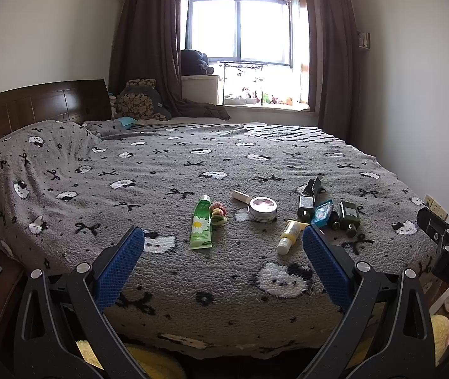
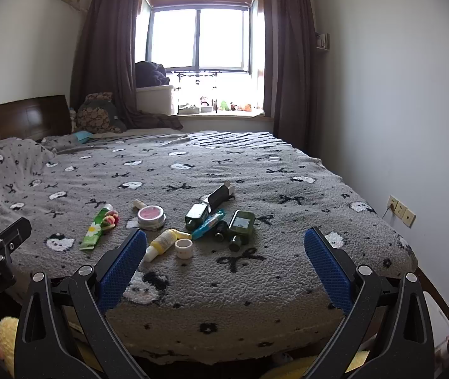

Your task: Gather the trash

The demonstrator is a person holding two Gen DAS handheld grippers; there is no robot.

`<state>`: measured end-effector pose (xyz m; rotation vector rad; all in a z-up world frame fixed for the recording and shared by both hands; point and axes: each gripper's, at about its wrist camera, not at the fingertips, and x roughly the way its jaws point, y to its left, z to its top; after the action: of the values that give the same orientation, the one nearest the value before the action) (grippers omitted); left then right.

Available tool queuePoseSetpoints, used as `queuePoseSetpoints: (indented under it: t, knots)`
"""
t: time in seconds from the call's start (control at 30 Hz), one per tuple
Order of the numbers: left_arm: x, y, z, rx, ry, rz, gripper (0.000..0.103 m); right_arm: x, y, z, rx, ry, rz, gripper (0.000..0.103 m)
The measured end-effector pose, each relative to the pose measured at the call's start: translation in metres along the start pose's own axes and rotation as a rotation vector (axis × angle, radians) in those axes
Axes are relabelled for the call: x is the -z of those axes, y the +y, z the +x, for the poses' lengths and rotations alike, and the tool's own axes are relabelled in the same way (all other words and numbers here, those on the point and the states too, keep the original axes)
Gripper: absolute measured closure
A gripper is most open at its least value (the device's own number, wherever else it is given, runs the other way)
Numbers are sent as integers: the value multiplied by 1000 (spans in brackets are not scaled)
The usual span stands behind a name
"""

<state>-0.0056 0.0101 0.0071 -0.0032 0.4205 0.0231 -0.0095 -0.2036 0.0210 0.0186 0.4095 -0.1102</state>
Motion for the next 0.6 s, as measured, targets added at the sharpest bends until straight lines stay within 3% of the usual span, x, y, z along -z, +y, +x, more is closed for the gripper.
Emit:
queuePoseSetpoints:
  t: [0.6]
  knots:
    - [9, -3, 24, 1, 47, 12, 8, 5, -7, 14, -10, 5, 11, 3]
